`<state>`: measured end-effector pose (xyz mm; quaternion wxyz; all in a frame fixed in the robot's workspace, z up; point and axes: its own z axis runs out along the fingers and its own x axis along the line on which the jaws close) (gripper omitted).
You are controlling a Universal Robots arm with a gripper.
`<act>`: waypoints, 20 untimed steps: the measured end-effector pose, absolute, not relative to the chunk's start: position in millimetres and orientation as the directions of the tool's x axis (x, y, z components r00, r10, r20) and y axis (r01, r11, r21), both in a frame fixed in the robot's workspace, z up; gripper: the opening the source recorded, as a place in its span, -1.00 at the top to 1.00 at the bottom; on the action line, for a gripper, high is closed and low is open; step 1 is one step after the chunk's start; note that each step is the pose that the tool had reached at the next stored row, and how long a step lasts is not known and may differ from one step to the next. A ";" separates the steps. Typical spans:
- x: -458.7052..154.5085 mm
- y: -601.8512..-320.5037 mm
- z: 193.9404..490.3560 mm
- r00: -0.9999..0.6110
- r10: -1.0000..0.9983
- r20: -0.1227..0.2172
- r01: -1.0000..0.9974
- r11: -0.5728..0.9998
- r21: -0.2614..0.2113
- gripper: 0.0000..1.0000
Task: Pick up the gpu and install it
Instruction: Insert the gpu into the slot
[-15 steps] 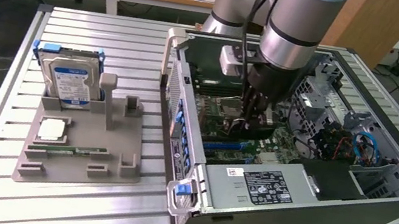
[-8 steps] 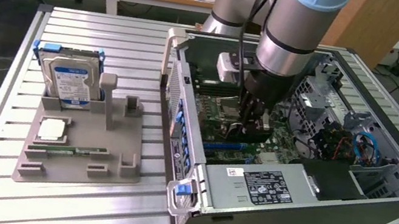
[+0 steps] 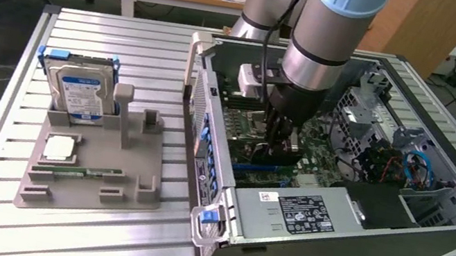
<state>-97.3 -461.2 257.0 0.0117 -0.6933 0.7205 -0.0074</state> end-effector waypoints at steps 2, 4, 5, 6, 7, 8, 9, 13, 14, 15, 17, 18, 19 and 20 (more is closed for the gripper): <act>-97.3 -461.2 256.9 -0.038 -0.999 -0.007 -0.999 0.039 -0.027 0.47; -97.4 -461.2 256.9 -0.038 -0.999 -0.007 -0.999 0.039 -0.027 0.47; -97.4 -461.2 256.9 -0.038 -0.999 -0.007 -0.999 0.039 -0.027 0.47; -97.4 -461.2 256.9 -0.038 -0.999 -0.007 -0.999 0.039 -0.027 0.47; -97.4 -461.2 256.9 -0.038 -0.999 -0.007 -0.999 0.039 -0.027 0.47; -97.4 -461.1 256.6 -0.038 -0.999 -0.007 -0.999 0.039 -0.027 0.47; -97.3 -461.1 255.8 -0.038 -0.999 -0.007 -0.999 0.039 -0.027 0.47; -97.3 -461.0 253.5 -0.038 -0.999 -0.007 -0.999 0.039 -0.027 0.47; -97.4 -461.0 252.8 -0.038 -0.999 -0.007 -0.999 0.039 -0.027 0.47; -97.4 -460.9 252.2 -0.038 -0.999 -0.007 -0.999 0.038 -0.027 0.47; -97.5 -460.1 251.4 -0.038 -0.999 -0.009 -0.999 0.039 -0.027 0.47; -97.4 -460.0 251.2 -0.038 -0.999 -0.011 -0.999 0.039 -0.027 0.47; -97.3 -459.6 250.8 -0.038 -0.999 -0.012 -0.999 0.039 -0.027 0.47; -97.3 -459.2 250.5 -0.038 -0.999 -0.013 -0.999 0.038 -0.027 0.47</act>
